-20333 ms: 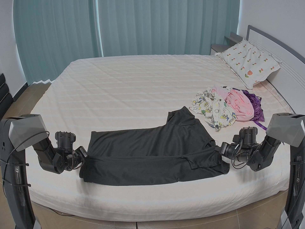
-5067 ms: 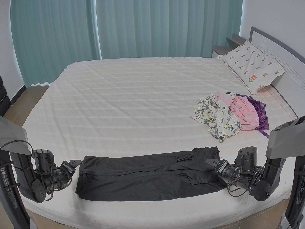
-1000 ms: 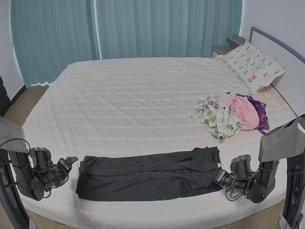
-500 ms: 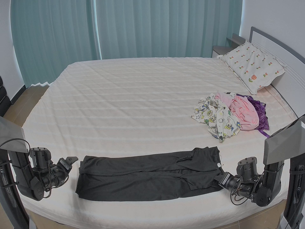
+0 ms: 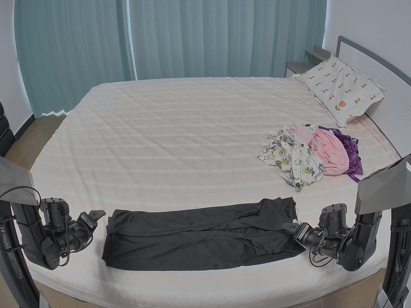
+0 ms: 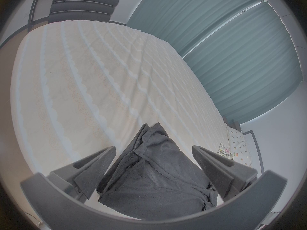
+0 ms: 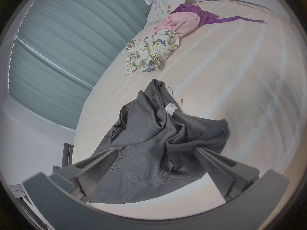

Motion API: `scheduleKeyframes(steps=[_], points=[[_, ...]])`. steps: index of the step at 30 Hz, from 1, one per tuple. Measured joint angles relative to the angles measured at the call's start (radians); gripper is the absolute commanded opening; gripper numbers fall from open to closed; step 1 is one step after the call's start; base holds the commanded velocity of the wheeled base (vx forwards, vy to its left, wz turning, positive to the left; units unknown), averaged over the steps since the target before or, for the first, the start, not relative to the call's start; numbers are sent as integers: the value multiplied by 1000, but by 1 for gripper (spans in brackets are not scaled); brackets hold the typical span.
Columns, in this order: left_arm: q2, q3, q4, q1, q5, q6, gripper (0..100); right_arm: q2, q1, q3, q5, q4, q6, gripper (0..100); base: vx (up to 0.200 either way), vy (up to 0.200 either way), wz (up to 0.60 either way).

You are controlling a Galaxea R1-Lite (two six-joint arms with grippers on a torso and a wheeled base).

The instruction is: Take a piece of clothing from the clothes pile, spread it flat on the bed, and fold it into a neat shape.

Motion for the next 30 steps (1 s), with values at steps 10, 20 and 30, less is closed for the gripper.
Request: scheduleKeyframes(steps=[10,20,30], points=[[1,-1,0,3,0,0,100,34,-9,17,3,-16,-1,0,0,0,0],[1,2,0,1,0,0,100,28,-47,79,2,-35,-30,0,0,0,0],[1,2,0,1,-2,0,100,37,-69,118,4,-60,-61,100,0,0,0]])
